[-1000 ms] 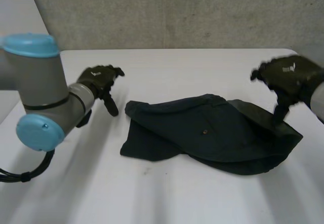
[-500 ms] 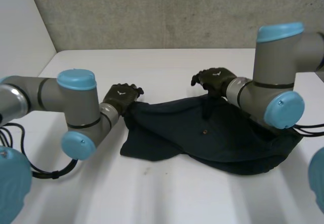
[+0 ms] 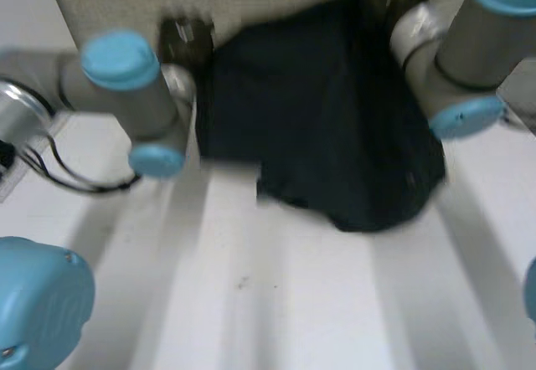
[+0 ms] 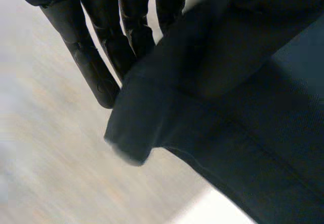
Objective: Fold the shorts.
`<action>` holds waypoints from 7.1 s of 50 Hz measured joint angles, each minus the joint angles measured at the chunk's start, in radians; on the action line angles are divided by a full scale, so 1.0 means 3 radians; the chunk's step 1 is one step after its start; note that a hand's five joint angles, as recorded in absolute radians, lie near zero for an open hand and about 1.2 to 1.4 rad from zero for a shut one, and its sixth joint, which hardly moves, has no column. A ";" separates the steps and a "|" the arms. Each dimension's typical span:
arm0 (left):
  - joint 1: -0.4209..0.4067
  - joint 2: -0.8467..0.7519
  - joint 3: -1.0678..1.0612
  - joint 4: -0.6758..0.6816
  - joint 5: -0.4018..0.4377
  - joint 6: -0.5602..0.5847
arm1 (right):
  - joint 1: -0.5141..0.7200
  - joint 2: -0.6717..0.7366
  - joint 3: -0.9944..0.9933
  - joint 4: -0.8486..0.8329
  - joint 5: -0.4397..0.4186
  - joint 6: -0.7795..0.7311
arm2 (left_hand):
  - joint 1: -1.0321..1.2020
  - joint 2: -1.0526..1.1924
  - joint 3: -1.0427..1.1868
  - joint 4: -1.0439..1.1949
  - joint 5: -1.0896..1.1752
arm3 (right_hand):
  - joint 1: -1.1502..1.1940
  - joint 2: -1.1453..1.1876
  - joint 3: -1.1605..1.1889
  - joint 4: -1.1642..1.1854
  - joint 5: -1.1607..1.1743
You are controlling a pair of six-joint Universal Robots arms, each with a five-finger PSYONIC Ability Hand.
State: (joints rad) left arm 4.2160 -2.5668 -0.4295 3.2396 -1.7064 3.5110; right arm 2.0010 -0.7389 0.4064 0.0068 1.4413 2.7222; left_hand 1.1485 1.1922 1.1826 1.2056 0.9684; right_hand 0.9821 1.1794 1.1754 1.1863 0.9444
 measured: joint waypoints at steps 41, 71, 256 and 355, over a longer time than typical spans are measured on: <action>-0.0341 0.1790 -0.3979 0.0395 -0.0177 0.0853 | -0.0034 -0.0874 0.3470 0.0298 -0.0245 -0.0599 | 0.0000 0.0013 0.0027 0.0001 0.0000 | 0.0025 0.0000 0.0005 0.0019 0.0081; -0.0469 0.2808 -0.4741 -0.0215 -0.0239 0.1406 | -0.0049 -0.2024 0.4367 0.1373 -0.0480 -0.1088 | 0.0000 0.0013 0.0027 0.0001 0.0000 | -0.0628 -0.0986 -0.0998 -0.1021 -0.0709; -0.0385 0.2541 -0.4267 0.0210 -0.0275 0.1785 | -0.0315 -0.2333 0.4216 0.1664 -0.0502 -0.1159 | 0.0000 0.0026 0.0040 -0.0005 0.0057 | -0.0019 0.0003 0.0086 0.0020 0.0082; 0.0005 0.2347 -0.3996 0.0394 0.0138 -0.0286 | -0.0343 -0.1611 0.3416 0.0003 -0.0230 -0.2074 | -0.3187 -0.3294 -0.3226 -0.3338 -0.3071 | -0.0120 0.0003 0.0040 -0.1181 0.0081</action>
State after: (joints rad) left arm 4.2174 -1.8628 -1.6283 3.3579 -1.6650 3.4251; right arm 1.8980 -1.2223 1.4313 0.0078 1.3724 2.0999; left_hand 0.1926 0.2041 0.2148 0.2043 0.0471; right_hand 0.9462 1.1802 1.1875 0.8321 0.9687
